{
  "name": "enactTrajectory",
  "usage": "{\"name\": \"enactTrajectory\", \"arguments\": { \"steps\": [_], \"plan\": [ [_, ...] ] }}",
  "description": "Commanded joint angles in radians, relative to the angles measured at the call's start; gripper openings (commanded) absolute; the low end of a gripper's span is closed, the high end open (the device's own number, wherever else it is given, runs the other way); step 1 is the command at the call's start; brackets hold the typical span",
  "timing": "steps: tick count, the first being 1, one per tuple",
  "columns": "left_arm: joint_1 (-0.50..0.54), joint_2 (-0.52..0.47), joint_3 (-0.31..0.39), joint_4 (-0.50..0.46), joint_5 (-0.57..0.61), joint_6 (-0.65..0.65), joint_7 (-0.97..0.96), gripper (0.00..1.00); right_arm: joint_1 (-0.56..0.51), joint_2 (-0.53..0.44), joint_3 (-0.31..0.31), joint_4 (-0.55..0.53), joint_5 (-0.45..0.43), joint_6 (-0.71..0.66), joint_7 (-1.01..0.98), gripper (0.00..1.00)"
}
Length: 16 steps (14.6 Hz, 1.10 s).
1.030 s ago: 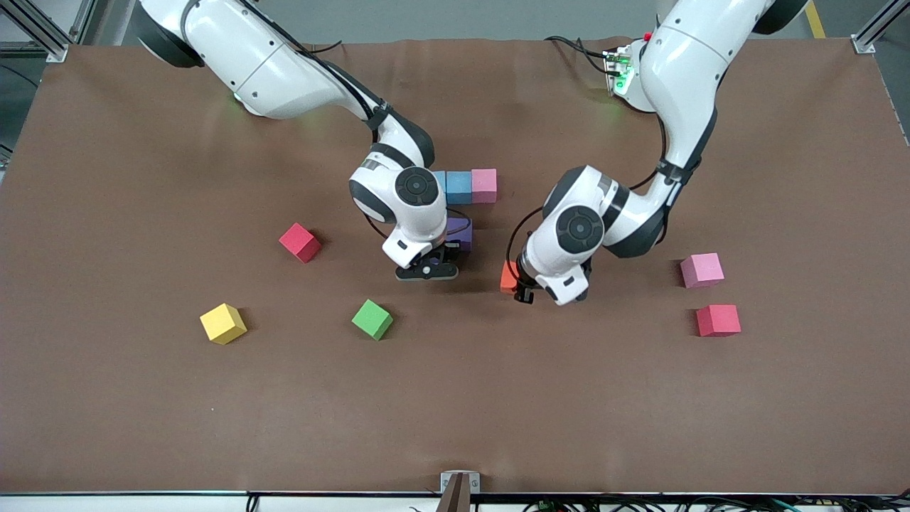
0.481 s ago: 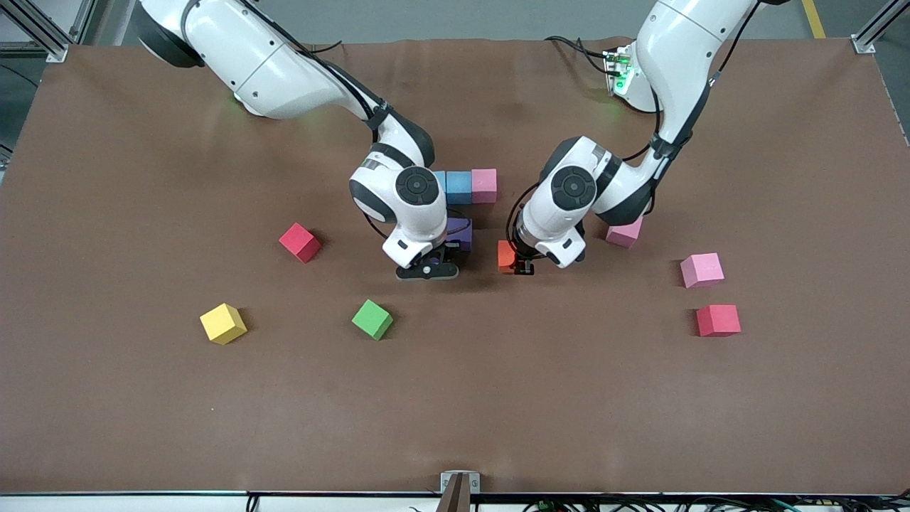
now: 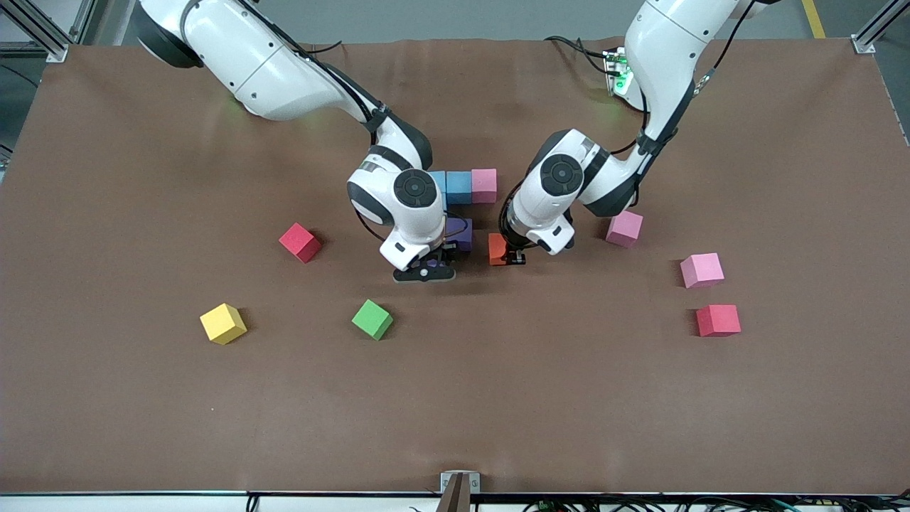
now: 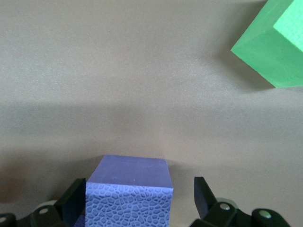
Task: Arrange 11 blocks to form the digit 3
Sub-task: 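Carry the orange cube to the pattern with the left gripper, then open the right gripper off the purple cube and reach the green cube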
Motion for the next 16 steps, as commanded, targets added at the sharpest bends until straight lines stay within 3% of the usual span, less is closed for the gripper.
{"name": "enactTrajectory", "arguments": {
  "steps": [1,6,12,16],
  "plan": [
    [-0.013,-0.019,0.001,-0.026,0.004,0.019,-0.017,0.19,-0.020,-0.017,0.003,-0.006,-0.020,0.005,-0.007,1.00],
    [-0.019,-0.010,0.001,-0.031,0.004,0.019,-0.026,0.19,-0.038,-0.026,0.018,0.019,-0.007,-0.024,-0.009,1.00],
    [-0.043,0.014,0.001,-0.029,0.004,0.068,-0.046,0.19,-0.201,-0.027,0.174,0.057,-0.009,-0.134,-0.070,1.00],
    [-0.062,0.014,0.001,-0.031,0.004,0.069,-0.066,0.19,-0.252,-0.052,0.185,0.089,-0.009,-0.244,-0.107,1.00]
  ]
}}
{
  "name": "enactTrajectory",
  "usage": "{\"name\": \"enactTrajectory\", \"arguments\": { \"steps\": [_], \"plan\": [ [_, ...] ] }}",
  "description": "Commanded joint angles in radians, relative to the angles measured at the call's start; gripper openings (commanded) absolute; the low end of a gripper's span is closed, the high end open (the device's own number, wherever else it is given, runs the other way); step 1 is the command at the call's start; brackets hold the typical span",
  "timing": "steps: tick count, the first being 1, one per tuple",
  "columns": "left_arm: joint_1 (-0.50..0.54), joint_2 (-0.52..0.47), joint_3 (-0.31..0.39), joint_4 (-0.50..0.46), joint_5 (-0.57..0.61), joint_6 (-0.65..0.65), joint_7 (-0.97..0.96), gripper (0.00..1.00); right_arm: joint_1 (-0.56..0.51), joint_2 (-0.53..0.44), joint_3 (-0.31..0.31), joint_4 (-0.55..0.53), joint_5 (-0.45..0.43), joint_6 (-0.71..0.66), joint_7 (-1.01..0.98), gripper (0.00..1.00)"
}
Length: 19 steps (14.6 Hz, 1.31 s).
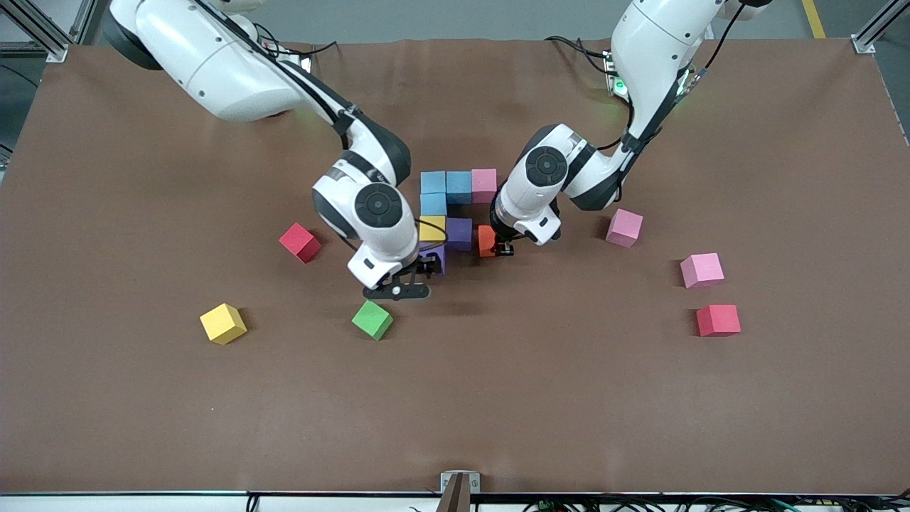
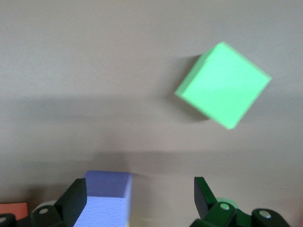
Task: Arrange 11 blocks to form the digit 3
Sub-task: 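Open the right gripper off the purple cube and reach the green cube, then grasp the green cube with the right gripper while the left gripper releases orange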
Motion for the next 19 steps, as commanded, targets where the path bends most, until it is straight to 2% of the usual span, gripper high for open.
{"name": "enactTrajectory", "arguments": {
  "steps": [1,5,11,16,19],
  "plan": [
    [-0.013,-0.004,0.001,-0.009,0.004,0.017,-0.019,0.19,-0.056,-0.026,0.026,-0.007,-0.009,-0.040,-0.011,1.00],
    [-0.016,-0.001,0.001,-0.008,0.004,0.017,-0.019,0.19,-0.099,-0.026,0.015,-0.010,-0.019,-0.040,-0.005,1.00],
    [-0.021,0.003,0.001,-0.005,0.012,0.018,-0.019,0.19,-0.238,-0.023,0.010,-0.010,-0.029,-0.032,-0.005,1.00],
    [-0.029,0.009,0.001,-0.005,0.012,0.020,-0.019,0.19,-0.255,-0.022,0.010,-0.014,-0.053,-0.032,0.009,1.00],
    [-0.030,0.008,0.001,-0.005,0.012,0.021,-0.019,0.19,-0.237,-0.019,0.010,-0.011,-0.056,-0.032,0.132,1.00]
  ]
}}
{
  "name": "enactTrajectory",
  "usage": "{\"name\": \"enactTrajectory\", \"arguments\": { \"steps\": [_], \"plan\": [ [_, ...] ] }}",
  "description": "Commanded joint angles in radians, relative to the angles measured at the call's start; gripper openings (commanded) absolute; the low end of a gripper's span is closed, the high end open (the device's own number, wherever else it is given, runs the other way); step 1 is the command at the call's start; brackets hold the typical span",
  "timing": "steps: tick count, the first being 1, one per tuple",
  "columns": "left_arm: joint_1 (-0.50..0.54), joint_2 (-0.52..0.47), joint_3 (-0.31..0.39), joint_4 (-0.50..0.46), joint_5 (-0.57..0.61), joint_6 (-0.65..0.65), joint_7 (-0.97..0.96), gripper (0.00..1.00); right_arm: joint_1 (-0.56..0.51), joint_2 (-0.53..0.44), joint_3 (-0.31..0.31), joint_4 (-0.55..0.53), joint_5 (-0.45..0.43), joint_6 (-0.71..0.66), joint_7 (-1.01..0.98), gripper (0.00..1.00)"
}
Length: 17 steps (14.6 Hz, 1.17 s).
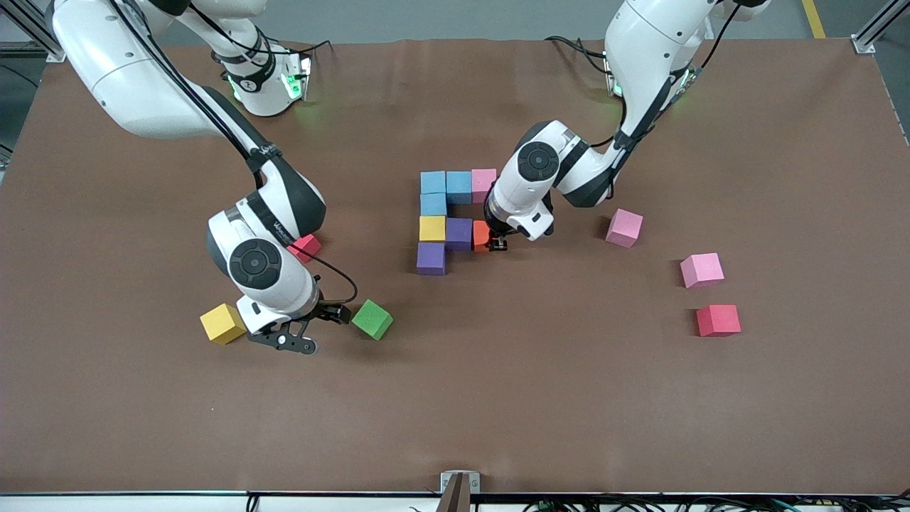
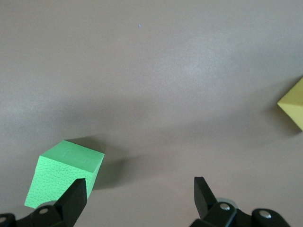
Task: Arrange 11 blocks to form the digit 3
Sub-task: 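Grasp the green cube with the right gripper while the left gripper releases orange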
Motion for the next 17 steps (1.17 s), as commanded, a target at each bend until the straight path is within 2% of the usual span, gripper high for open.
{"name": "enactTrajectory", "arguments": {
  "steps": [1,8,10,12,13,17],
  "plan": [
    [-0.009,0.005,0.001,-0.003,0.012,0.019,-0.016,0.20,0.005,-0.001,0.015,-0.015,-0.033,0.005,0.145,1.00],
    [-0.014,0.011,0.001,-0.003,0.012,0.020,-0.016,0.23,0.040,0.026,0.005,0.031,-0.035,0.008,0.219,1.00],
    [-0.012,0.012,0.001,-0.001,0.012,0.020,-0.015,0.38,0.088,0.033,-0.040,0.048,-0.033,0.010,0.227,1.00],
    [-0.012,0.012,0.001,0.000,0.018,0.020,-0.004,0.75,0.141,0.043,-0.096,0.071,-0.030,0.017,0.231,1.00],
    [-0.014,0.012,0.001,0.000,0.022,0.020,-0.001,1.00,0.163,0.048,-0.113,0.083,-0.029,0.022,0.242,1.00],
    [-0.014,0.005,0.001,0.002,0.030,0.020,-0.001,1.00,0.188,0.089,-0.121,0.120,-0.030,0.043,0.302,1.00]
  ]
}}
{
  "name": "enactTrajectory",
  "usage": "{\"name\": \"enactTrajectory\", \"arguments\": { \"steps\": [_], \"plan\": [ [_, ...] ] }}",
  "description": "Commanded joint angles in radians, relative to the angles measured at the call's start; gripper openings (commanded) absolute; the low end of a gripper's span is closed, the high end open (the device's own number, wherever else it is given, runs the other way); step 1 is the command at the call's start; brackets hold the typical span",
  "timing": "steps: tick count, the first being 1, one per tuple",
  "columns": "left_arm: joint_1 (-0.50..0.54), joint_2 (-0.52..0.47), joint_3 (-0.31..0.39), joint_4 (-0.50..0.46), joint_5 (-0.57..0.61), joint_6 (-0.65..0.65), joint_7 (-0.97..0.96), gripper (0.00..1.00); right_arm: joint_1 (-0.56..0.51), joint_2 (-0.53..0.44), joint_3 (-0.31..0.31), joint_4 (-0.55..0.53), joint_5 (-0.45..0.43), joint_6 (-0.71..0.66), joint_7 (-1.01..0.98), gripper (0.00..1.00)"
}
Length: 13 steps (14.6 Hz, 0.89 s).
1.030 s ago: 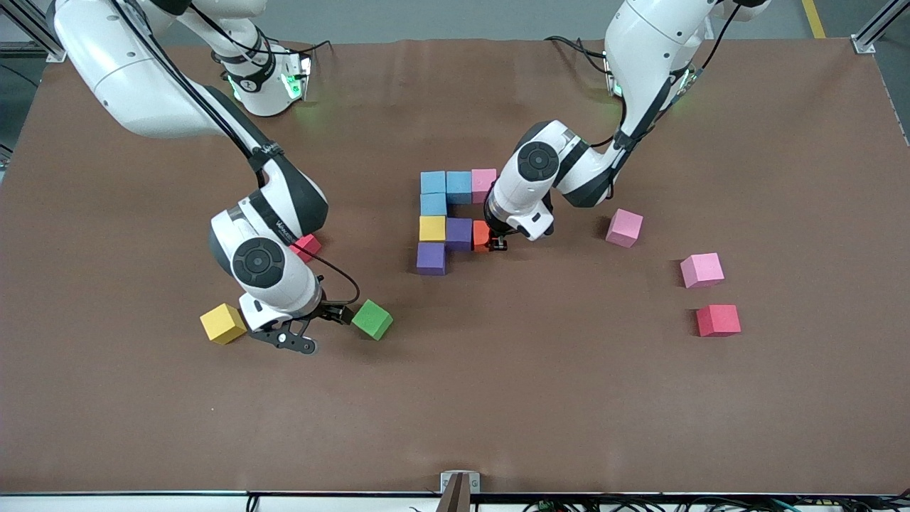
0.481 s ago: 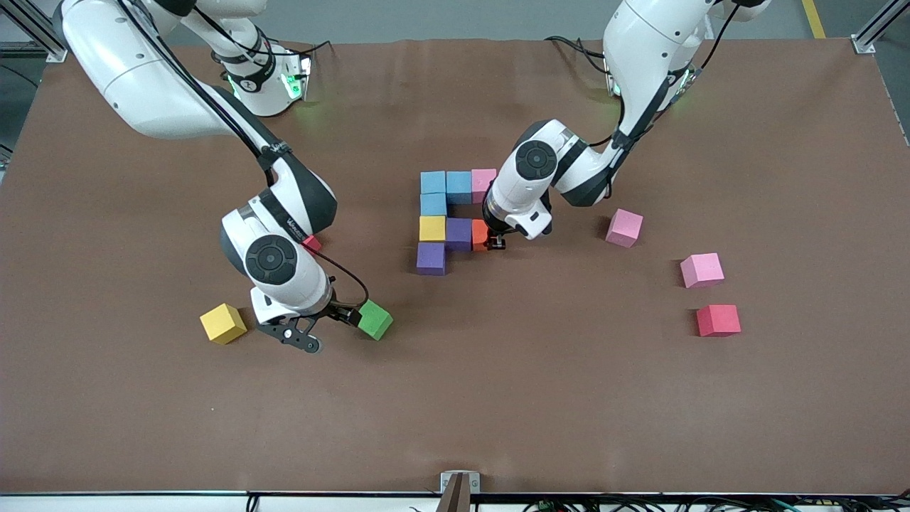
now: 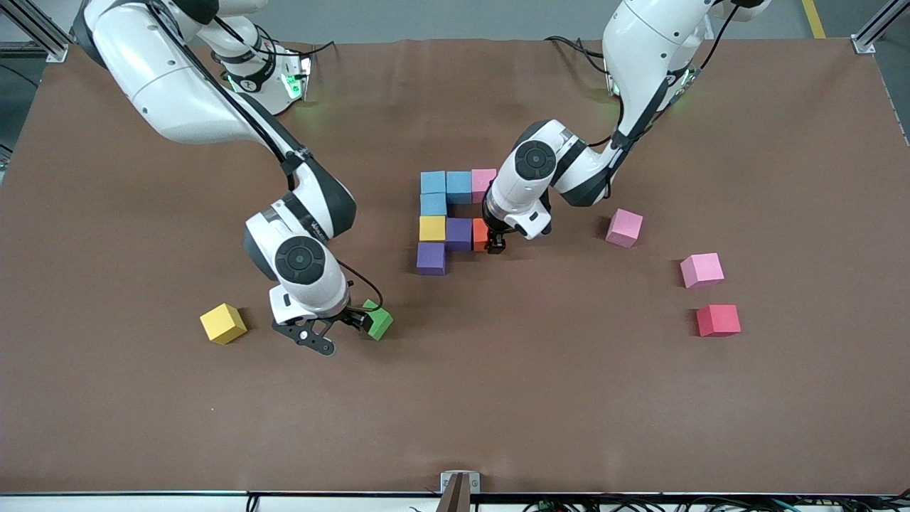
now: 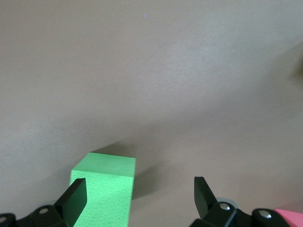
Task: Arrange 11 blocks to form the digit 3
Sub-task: 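Grasp the green cube with the right gripper while the left gripper releases orange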
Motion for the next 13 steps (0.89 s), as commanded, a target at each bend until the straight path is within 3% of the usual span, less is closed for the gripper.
{"name": "enactTrajectory", "arguments": {
  "steps": [1,7,13],
  "plan": [
    [-0.002,-0.005,0.001,0.002,0.027,0.016,-0.005,1.00,0.016,0.040,-0.006,0.057,-0.028,0.003,0.043,1.00],
    [0.003,-0.075,-0.002,0.002,0.027,-0.022,-0.012,1.00,0.030,0.075,-0.008,0.097,-0.028,0.003,0.062,1.00],
    [0.017,-0.170,0.002,0.073,0.027,-0.200,0.011,1.00,0.062,0.092,-0.037,0.103,-0.028,0.020,0.075,1.00]
  ]
}}
